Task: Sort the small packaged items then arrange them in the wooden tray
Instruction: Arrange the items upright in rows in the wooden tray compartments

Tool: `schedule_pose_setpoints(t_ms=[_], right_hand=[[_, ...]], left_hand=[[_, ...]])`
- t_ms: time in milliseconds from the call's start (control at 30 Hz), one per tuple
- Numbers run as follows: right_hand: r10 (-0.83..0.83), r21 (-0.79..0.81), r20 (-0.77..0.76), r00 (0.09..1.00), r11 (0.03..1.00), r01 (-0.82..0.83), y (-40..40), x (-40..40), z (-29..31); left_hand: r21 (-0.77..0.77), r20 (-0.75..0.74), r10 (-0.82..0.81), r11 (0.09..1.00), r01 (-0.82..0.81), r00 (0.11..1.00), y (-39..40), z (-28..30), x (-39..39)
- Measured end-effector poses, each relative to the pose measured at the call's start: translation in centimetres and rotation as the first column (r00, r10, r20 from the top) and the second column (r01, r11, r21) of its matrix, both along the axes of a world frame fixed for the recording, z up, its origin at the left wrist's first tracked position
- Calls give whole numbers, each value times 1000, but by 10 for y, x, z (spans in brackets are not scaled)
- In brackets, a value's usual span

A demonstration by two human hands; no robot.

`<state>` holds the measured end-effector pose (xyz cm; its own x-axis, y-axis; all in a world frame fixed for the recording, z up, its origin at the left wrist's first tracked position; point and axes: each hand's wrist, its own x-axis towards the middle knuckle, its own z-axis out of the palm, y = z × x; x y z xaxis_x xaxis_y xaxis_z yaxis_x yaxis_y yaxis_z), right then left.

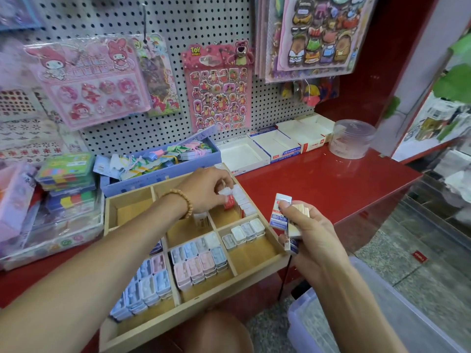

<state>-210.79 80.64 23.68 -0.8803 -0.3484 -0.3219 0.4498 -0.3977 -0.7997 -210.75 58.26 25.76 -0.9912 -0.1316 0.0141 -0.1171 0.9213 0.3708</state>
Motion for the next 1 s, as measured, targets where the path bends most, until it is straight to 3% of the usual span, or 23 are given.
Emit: schedule_pose_setpoints(t_ms=[200, 500, 567, 633, 700, 767, 900, 1000], right_hand=[[6, 11, 1, 1000, 1000, -6, 3, -3, -14], [12, 40, -18, 1000, 999, -11, 6, 1, -19], [37, 57, -36, 999, 998, -35, 5, 4, -17], [65, 56, -55, 996, 996, -62, 4, 8, -13], [92, 55, -73, 993, 995, -88, 2, 13, -7], [114, 64, -103, 988, 992, -108, -3, 19, 1], [184, 108, -188, 965, 980, -166, -16, 30, 19], [257, 140, -224, 940, 963, -230, -29, 39, 32]], left_hand=[[-189, -12, 6, 982, -9, 1000, 0, -25, -17], [-208, 6, 10, 978, -8, 1000, 0, -31, -16], [-113, -48, 11, 993, -17, 999, 4, -21, -11], [130, -171, 60, 991, -37, 983, 14, -8, 2], [415, -212, 101, 910, -4, 972, 29, 7, 22], [582, -157, 48, 811, 53, 986, 41, 18, 42], [705, -115, -39, 701, 109, 993, 37, 28, 73], [726, -124, -30, 678, 112, 992, 26, 40, 93]])
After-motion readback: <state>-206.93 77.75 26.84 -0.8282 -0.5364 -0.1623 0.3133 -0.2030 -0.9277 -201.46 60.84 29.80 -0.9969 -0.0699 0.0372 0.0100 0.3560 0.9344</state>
